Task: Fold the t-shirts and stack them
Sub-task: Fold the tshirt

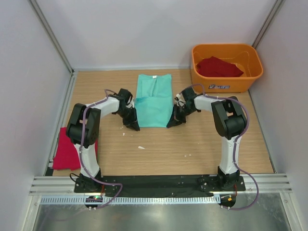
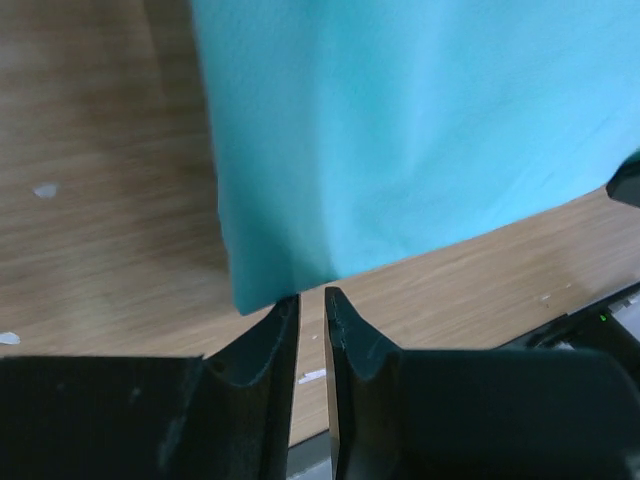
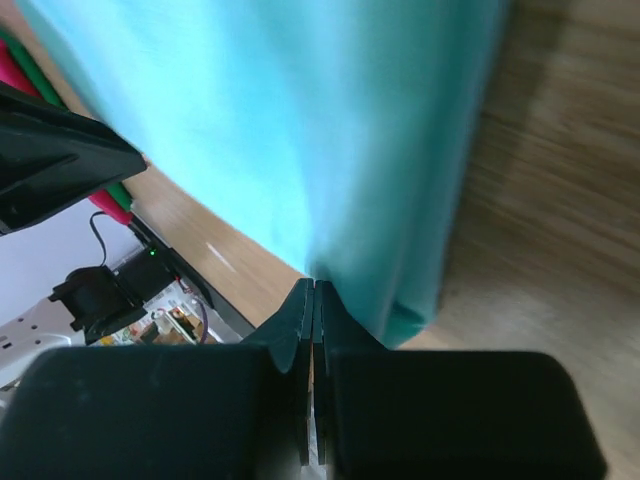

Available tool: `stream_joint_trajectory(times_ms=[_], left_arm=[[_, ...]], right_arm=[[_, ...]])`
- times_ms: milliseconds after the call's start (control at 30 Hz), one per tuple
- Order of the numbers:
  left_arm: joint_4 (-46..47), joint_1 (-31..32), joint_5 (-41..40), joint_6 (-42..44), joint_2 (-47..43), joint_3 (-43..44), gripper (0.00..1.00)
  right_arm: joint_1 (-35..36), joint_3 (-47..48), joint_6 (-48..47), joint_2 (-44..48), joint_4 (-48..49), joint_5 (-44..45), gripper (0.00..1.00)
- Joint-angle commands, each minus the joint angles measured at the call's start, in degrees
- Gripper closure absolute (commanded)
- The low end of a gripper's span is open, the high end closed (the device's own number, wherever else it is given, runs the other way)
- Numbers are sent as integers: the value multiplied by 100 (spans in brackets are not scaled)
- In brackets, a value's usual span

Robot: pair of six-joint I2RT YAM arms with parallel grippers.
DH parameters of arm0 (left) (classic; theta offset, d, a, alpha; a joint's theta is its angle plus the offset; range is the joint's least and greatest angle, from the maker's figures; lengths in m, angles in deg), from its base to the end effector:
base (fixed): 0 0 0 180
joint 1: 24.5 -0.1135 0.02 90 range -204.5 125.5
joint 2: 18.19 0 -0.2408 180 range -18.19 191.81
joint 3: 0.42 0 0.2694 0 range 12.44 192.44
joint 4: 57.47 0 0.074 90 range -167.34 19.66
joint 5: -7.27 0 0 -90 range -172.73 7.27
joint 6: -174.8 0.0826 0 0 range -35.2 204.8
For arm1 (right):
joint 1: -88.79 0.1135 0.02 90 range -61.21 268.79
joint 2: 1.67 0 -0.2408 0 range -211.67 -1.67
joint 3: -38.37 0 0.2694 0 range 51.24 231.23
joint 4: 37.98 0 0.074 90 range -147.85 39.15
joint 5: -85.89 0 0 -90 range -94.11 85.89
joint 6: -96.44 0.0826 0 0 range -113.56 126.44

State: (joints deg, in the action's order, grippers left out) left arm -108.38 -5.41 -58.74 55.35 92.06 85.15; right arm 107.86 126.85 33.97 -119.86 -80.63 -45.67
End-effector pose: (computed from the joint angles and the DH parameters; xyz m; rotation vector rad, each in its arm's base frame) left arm 0.3532 -0.1578 0.0822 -0.1904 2.9923 -0.7363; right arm 0.3685 0.1854 0.0628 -0.0435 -2.8943 -1.1844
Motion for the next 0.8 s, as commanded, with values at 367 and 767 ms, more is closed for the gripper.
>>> stream_joint_trajectory(times_ms=[367,767], left_arm=[[16,-2,299,98,-1419,-602,70],[746,-362,581,36,1154,1746,76]], right_arm=[[-158,-892,-117,1615,-125,623,95],[-175,1534,719,-387,482,263,87]])
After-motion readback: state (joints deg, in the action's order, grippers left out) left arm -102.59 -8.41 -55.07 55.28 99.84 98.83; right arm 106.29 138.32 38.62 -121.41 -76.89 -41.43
